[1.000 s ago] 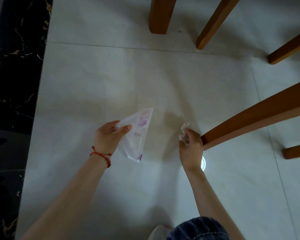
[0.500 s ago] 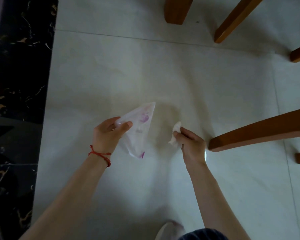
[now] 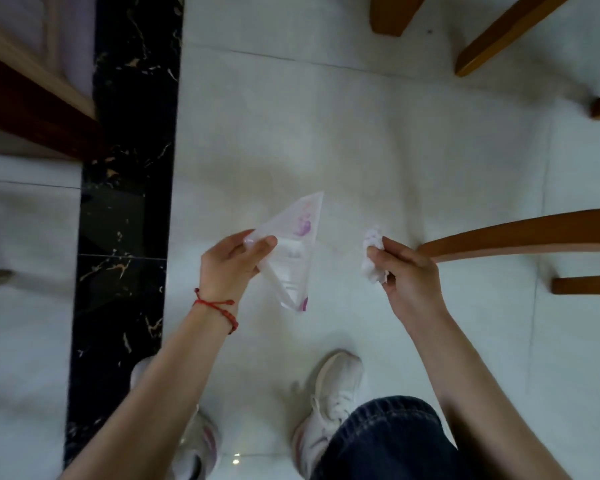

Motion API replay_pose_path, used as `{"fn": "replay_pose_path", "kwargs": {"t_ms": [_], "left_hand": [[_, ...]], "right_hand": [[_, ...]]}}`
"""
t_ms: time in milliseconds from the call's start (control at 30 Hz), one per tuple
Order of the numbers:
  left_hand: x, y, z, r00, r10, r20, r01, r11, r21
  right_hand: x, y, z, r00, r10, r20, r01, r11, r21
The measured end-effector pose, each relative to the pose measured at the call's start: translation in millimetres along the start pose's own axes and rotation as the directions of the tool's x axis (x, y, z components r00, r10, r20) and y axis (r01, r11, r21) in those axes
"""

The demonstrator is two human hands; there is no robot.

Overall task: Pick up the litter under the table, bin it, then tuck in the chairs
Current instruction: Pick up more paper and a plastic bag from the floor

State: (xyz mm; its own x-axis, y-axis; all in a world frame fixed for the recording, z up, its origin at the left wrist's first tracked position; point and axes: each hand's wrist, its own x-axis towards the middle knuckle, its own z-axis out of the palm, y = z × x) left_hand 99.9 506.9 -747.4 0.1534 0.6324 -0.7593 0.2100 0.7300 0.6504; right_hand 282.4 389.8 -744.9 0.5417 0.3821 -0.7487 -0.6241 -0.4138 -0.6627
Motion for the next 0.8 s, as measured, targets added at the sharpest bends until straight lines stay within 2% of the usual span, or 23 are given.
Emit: {"fn": "replay_pose_path", "kwargs": {"t_ms": [333,600,800], "left_hand": [[-133,122,-28,1.000,0.014,-0.019,-0.015,1.000,-0.025],[-259,239,-53,0.998,0.058,-0.021,-0.058,0.997,-0.042],[-333,303,-73,0.993,0.102,-0.064,-0.107,0.990,-0.088]], "right_hand": [[-132,-119,24,0.999,0.020,-0.026,-0.018,0.997,0.074],[-268,-229,58,1.000,0.009,0.016,-0.011,0.993,0.121],[-353,-297,82,0.999,-0.015,0.044,0.008,0.987,0.158]]}}
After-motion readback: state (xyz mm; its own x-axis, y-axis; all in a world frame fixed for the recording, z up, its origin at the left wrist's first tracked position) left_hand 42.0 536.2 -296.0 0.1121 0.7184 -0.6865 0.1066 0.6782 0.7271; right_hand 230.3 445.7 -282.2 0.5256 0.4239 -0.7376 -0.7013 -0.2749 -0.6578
